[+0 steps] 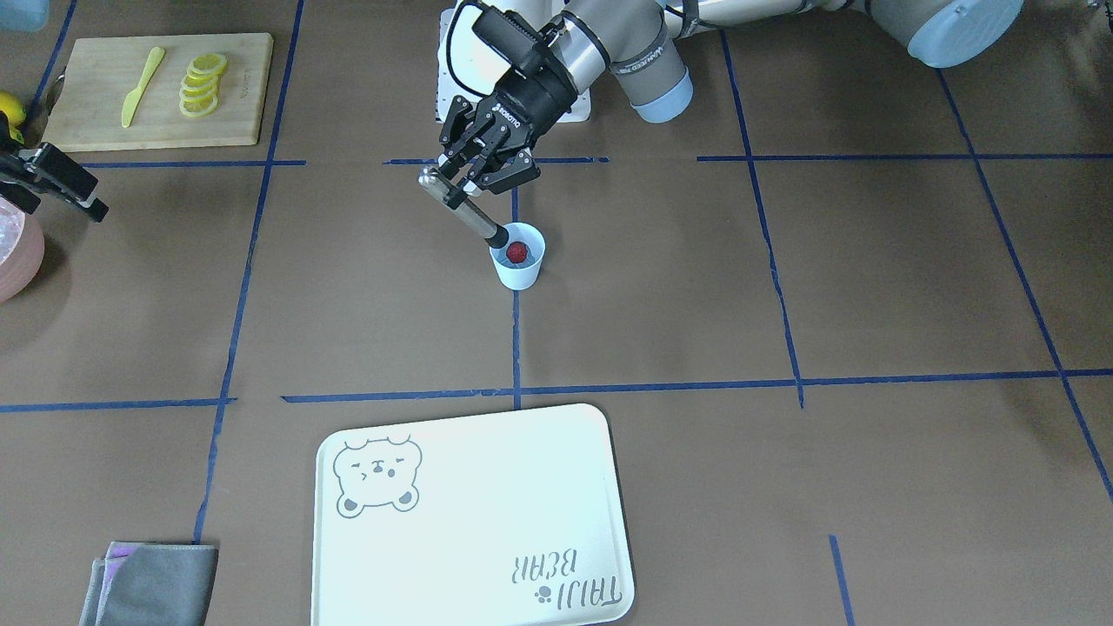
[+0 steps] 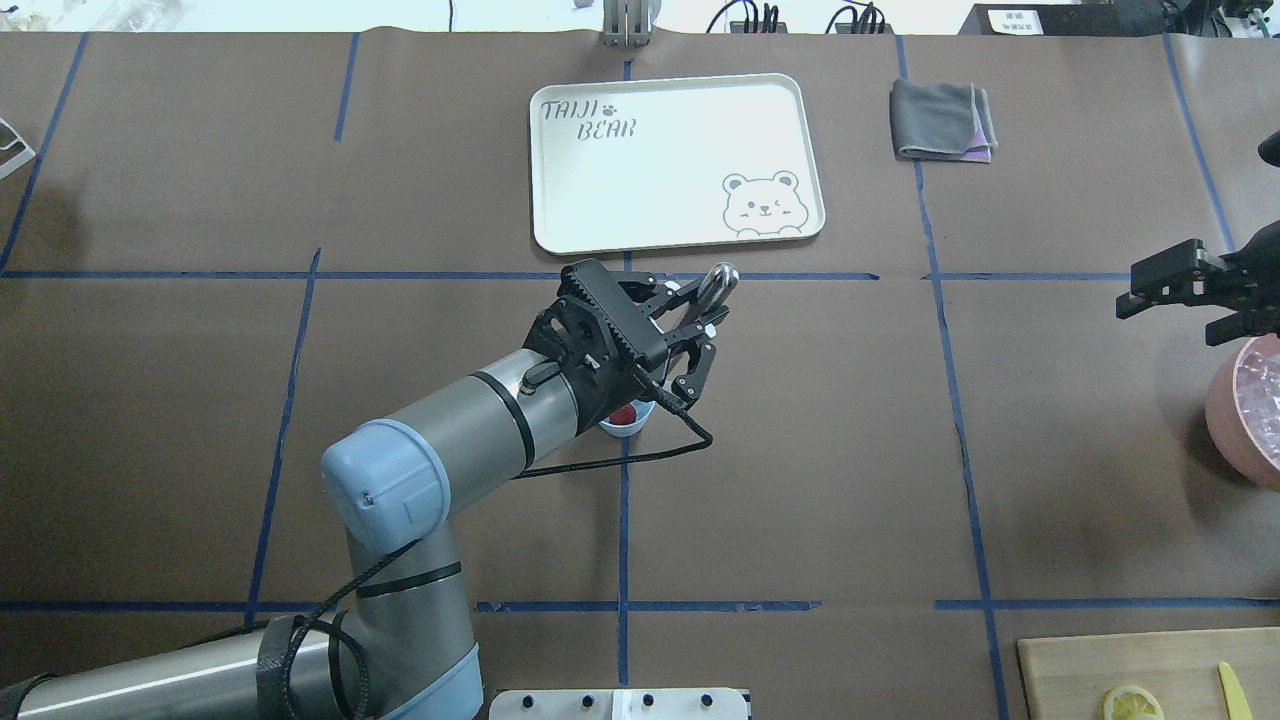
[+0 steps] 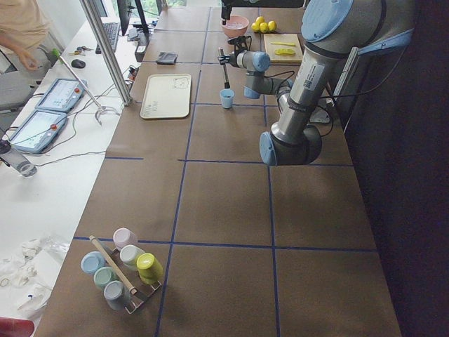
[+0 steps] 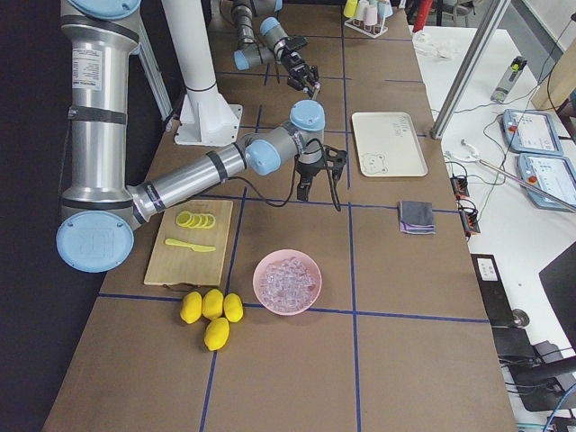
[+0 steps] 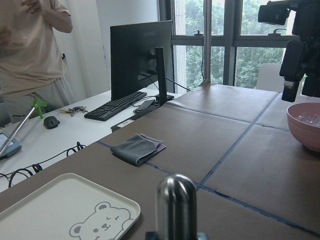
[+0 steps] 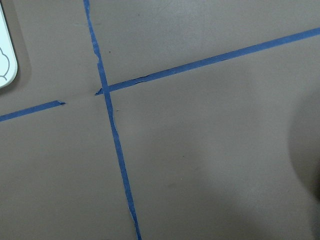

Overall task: Mash ice and strawberries in cup
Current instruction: 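Press the muddler down into the blue cup with the left gripper, then lift the muddler out of the cup and draw the left arm back, then lower the muddler onto the table with the left gripper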

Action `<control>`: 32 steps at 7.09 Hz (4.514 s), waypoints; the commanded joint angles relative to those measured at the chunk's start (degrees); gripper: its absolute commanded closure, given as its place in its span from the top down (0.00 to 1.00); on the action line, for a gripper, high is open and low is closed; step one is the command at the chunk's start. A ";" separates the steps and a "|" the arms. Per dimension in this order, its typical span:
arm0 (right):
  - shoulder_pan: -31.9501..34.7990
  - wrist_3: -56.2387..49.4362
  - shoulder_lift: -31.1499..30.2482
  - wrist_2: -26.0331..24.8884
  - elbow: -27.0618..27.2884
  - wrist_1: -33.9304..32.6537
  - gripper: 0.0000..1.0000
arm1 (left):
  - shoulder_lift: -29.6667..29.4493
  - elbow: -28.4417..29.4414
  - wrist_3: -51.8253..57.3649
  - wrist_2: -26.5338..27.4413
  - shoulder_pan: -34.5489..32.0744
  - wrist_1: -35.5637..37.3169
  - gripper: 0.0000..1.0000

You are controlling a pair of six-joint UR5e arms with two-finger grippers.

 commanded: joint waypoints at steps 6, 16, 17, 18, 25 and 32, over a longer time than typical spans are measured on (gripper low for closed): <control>0.09 -0.09 -0.52 0.01 -0.06 0.09 1.00 | 2.81 1.23 1.87 0.18 1.83 -0.20 0.00; 0.09 -0.09 -0.88 0.01 -1.02 0.18 1.00 | 3.49 -17.10 1.79 -0.35 -2.35 27.39 0.00; 0.09 0.00 -0.88 0.01 -0.85 0.18 1.00 | 5.25 -20.53 1.70 -0.53 -4.38 34.62 0.00; 0.09 0.00 -0.88 0.01 -0.85 0.18 1.00 | 7.53 -20.65 0.39 -0.53 -6.05 36.17 0.00; 0.09 0.00 -0.79 -0.17 -0.93 0.26 1.00 | 32.04 -20.74 -22.03 -35.72 -31.50 47.70 0.00; 0.44 0.18 -0.79 -0.35 0.65 0.18 1.00 | 37.44 -2.47 -25.81 -43.07 -38.76 46.65 0.03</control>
